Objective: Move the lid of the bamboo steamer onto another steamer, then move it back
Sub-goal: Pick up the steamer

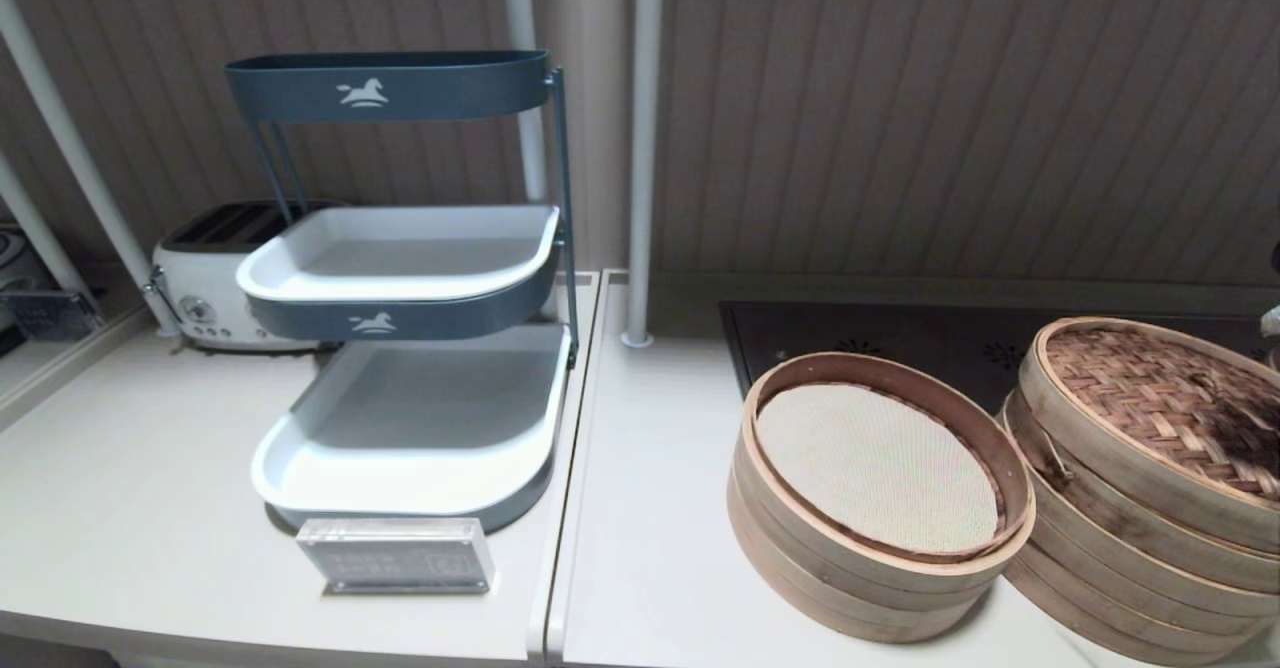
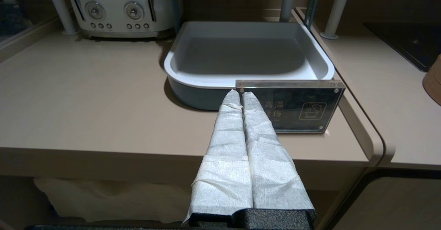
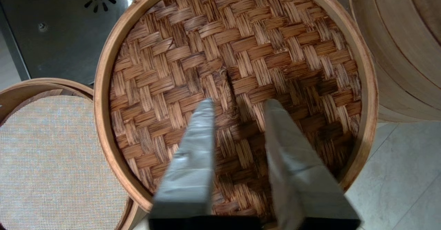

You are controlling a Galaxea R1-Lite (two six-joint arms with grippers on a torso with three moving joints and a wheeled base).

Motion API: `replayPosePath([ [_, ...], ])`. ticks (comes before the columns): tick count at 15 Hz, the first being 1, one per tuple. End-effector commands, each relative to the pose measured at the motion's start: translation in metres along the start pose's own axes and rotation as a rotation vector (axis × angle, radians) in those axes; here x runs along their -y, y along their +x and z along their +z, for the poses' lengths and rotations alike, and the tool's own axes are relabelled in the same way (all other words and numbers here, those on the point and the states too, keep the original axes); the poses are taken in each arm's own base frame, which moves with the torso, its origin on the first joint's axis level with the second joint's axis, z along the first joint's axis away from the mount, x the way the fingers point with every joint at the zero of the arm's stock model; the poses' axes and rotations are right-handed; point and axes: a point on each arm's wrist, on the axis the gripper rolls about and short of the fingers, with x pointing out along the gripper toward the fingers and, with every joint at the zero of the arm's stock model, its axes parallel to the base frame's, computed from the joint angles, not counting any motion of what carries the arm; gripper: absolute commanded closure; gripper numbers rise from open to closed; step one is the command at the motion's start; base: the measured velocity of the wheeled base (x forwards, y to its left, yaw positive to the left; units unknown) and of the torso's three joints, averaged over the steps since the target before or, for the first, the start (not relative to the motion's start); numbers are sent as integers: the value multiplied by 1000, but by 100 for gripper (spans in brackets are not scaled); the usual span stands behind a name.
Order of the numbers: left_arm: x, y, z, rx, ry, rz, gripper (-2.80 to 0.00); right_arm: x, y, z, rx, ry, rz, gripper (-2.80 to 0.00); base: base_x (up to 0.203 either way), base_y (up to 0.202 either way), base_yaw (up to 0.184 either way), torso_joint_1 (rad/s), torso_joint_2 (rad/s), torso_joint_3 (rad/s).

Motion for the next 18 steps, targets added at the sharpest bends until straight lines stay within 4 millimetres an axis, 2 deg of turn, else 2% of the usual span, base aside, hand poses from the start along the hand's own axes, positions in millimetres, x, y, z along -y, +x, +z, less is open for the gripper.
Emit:
replayPosePath([
  [1,0,2,-8,-25,-1,0,0,3,13,-3,-42,9,1,-280,0,0,0,0,0,0],
  [9,0,1,-8,-24,0,0,0,7,55,-14,-164,22,-2,-280,0,0,0,0,0,0],
  [18,0,2,-8,-25,1,0,0,7,65,-13,-181,14,-4,-280,0,0,0,0,0,0],
])
